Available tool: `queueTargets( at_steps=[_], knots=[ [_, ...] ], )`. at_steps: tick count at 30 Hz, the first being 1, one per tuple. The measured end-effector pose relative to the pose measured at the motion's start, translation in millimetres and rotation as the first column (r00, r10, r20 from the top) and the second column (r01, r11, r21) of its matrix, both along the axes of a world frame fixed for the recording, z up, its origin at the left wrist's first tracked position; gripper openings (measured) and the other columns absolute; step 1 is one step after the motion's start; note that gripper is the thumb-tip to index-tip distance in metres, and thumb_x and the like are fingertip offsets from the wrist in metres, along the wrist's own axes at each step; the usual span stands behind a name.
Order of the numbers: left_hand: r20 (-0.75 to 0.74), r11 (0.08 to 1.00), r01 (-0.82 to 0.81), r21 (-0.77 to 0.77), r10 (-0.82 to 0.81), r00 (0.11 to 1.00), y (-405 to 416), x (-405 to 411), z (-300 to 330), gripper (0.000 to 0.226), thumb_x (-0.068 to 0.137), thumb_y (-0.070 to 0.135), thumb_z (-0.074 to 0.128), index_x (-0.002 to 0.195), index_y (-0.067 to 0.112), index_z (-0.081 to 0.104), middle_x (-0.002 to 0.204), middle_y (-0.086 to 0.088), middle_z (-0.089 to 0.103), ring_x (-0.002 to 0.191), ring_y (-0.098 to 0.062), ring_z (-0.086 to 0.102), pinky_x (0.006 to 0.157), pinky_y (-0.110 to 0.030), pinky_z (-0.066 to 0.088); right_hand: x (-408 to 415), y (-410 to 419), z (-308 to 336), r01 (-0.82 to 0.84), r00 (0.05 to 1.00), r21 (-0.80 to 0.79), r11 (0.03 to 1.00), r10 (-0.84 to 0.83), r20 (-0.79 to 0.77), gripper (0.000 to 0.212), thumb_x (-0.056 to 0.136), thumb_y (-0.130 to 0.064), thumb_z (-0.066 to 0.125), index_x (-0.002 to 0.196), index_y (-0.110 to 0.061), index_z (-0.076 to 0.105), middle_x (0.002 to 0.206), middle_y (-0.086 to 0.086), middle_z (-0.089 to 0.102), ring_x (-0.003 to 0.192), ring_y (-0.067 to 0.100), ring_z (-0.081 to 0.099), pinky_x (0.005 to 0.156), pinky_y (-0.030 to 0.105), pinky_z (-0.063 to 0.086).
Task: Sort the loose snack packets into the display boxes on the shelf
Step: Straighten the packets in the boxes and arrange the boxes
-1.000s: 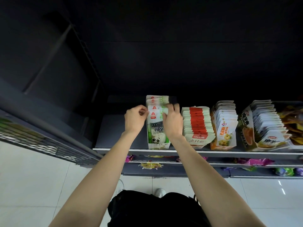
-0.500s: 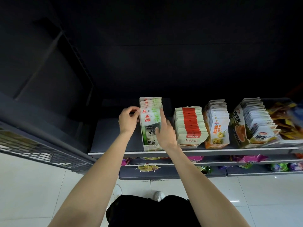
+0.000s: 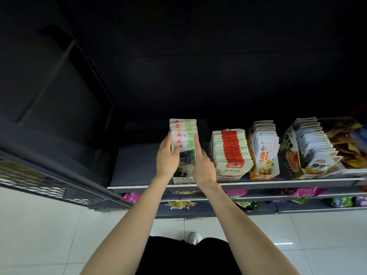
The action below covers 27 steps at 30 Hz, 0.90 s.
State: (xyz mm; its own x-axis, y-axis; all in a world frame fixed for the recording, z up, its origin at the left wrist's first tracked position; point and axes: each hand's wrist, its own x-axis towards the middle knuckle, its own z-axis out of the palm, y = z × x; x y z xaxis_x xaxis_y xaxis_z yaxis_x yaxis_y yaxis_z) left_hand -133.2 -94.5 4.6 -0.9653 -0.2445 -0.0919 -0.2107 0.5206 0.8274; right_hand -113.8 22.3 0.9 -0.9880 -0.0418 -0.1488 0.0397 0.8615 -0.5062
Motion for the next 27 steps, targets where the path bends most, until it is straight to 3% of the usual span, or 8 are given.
queueTargets(
  at_steps=[4,10,15,18,20,22,24,27],
  knots=[
    [0.061,0.993,0.046,-0.108,-0.040,0.997,6.8,-7.7,-1.5,0.056,0.099,0.021,0.041,0.151,0.021,0.018,0.150,-0.001,0.035,0.135,-0.021,0.033,0.104,-0.036,0.035,0.3,3.5,0.5,0.019,1.000,0.038,0.999,-0.019,-0.003,0.108,0.081,0.009,0.052,0.146,-0.033,-0.023,0.142,0.011,0.043,0.090,0.028,0.066,0.076,0.037,0.055],
    [0.044,0.996,0.037,-0.086,-0.033,0.998,9.3,-9.0,-3.3,0.063,0.095,0.009,0.048,0.150,0.022,0.020,0.145,-0.004,0.039,0.133,-0.022,0.035,0.103,-0.035,0.037,-3.5,3.5,0.3,0.014,1.000,0.018,1.000,-0.014,0.008,0.106,0.087,-0.002,0.055,0.140,-0.031,-0.033,0.144,0.014,0.039,0.091,0.029,0.065,0.074,0.038,0.053],
    [0.086,0.999,-0.019,0.027,0.017,0.996,6.5,-8.6,5.7,0.070,0.092,0.008,0.055,0.150,0.024,0.019,0.149,-0.002,0.036,0.135,-0.020,0.036,0.107,-0.039,0.037,-2.4,4.8,8.5,-0.012,0.997,-0.094,0.995,0.020,0.079,0.091,0.092,-0.009,0.053,0.149,-0.016,-0.017,0.151,0.014,0.024,0.109,0.034,0.057,0.084,0.039,0.048],
    [0.130,0.993,-0.019,0.118,0.004,0.992,3.4,-14.6,21.2,0.078,0.091,0.008,0.056,0.151,0.025,0.009,0.155,-0.003,0.023,0.141,-0.020,0.026,0.110,-0.036,0.030,-8.0,6.2,16.2,-0.024,0.998,-0.187,0.982,0.035,0.053,0.089,0.089,-0.007,0.055,0.151,-0.011,-0.009,0.155,0.012,0.017,0.132,0.030,0.038,0.102,0.038,0.040],
    [0.170,0.980,-0.008,0.197,-0.026,0.985,1.4,-20.4,31.8,0.078,0.093,0.005,0.051,0.151,0.027,0.004,0.154,-0.001,0.025,0.138,-0.019,0.030,0.105,-0.029,0.032,-18.6,6.7,23.3,-0.040,0.999,-0.226,0.973,0.043,0.007,0.086,0.089,-0.003,0.054,0.151,-0.010,-0.005,0.158,0.008,0.012,0.139,0.027,0.028,0.107,0.038,0.037],
    [0.209,0.967,0.000,0.255,-0.055,0.976,-0.4,-28.2,35.2,0.077,0.094,0.004,0.047,0.151,0.028,0.003,0.150,-0.001,0.033,0.128,-0.013,0.040,0.094,-0.022,0.034,-28.8,5.8,31.4,-0.067,0.998,-0.242,0.968,0.066,-0.011,0.085,0.088,0.001,0.054,0.152,-0.010,0.000,0.158,0.007,0.010,0.139,0.027,0.030,0.105,0.038,0.040],
    [0.226,0.967,0.003,0.256,-0.062,0.972,-0.3,-34.6,32.8,0.075,0.094,0.005,0.047,0.151,0.031,0.005,0.147,-0.001,0.039,0.118,-0.010,0.044,0.089,-0.020,0.036,-35.7,5.1,35.3,-0.065,0.998,-0.230,0.971,0.067,0.002,0.081,0.089,0.001,0.053,0.152,-0.012,0.004,0.159,0.006,0.010,0.135,0.028,0.036,0.099,0.036,0.043],
    [0.204,0.994,0.037,0.102,-0.058,0.977,4.4,-36.1,29.1,0.079,0.090,0.002,0.047,0.151,0.029,0.004,0.148,-0.001,0.038,0.125,-0.019,0.046,0.089,-0.024,0.039,-39.1,5.3,34.2,-0.071,0.997,-0.189,0.979,0.071,-0.004,0.075,0.091,-0.002,0.051,0.152,-0.010,0.009,0.158,0.005,0.012,0.136,0.027,0.034,0.103,0.035,0.041]
  ],
)
